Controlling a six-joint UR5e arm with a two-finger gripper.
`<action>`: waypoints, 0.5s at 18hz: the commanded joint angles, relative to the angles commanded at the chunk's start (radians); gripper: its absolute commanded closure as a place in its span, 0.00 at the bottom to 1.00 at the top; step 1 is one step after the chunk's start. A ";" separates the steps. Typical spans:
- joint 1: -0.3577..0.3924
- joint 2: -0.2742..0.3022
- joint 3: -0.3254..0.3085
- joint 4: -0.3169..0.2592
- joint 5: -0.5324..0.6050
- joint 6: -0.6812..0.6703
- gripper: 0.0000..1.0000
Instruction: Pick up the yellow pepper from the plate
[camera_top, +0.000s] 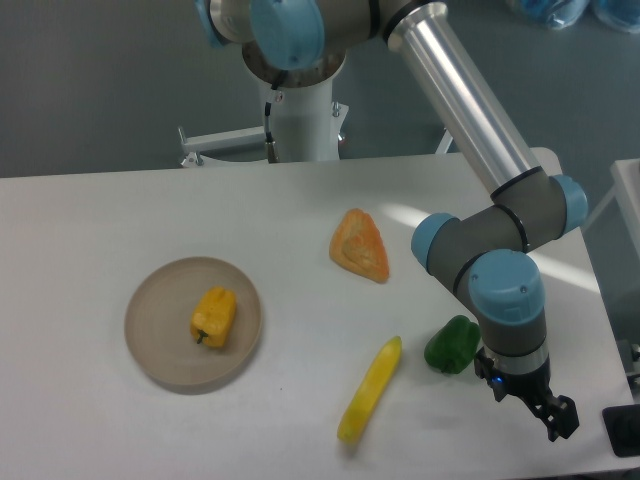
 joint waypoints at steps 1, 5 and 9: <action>0.000 0.002 -0.002 0.000 0.000 0.000 0.00; -0.002 0.008 -0.006 0.000 0.003 0.000 0.00; -0.014 0.029 -0.014 -0.002 0.009 -0.020 0.00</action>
